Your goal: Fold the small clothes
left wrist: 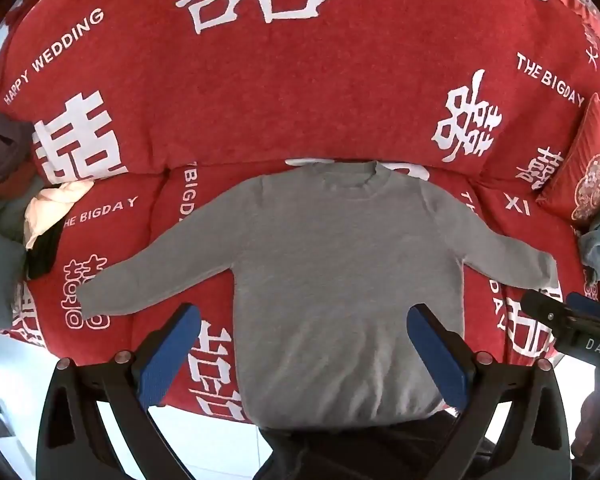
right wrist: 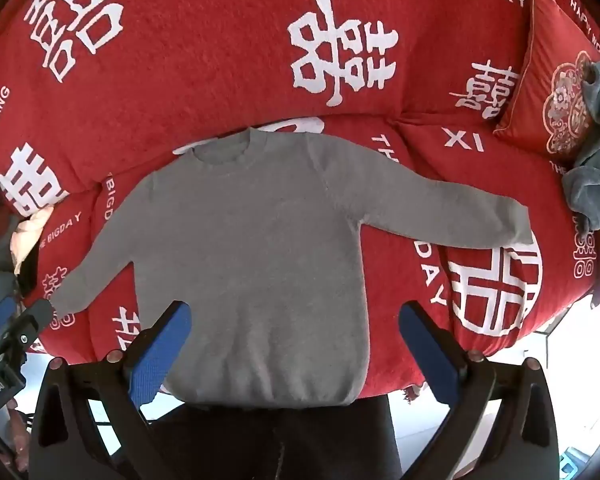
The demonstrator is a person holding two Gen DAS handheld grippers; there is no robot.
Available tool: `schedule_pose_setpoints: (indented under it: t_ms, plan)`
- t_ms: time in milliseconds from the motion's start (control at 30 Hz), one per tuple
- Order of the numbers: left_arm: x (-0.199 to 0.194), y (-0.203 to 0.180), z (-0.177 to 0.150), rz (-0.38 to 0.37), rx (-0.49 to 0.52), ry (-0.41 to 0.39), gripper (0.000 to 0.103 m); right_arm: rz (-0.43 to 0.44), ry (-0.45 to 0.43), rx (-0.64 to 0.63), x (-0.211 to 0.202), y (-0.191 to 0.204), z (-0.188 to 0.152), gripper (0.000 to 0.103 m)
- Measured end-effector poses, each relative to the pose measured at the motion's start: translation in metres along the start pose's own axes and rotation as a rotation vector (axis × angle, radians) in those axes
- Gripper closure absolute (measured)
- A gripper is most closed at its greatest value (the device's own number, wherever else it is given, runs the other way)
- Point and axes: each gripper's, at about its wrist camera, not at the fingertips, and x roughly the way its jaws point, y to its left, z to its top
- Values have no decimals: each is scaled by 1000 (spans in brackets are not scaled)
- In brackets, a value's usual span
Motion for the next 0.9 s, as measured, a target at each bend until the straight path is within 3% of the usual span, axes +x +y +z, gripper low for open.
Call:
schedule_pose_setpoints:
  t_ms: [900]
  plan:
    - [-8,-3,5,1,4,-13,0,-18,-26,-6,0,0,-8,0]
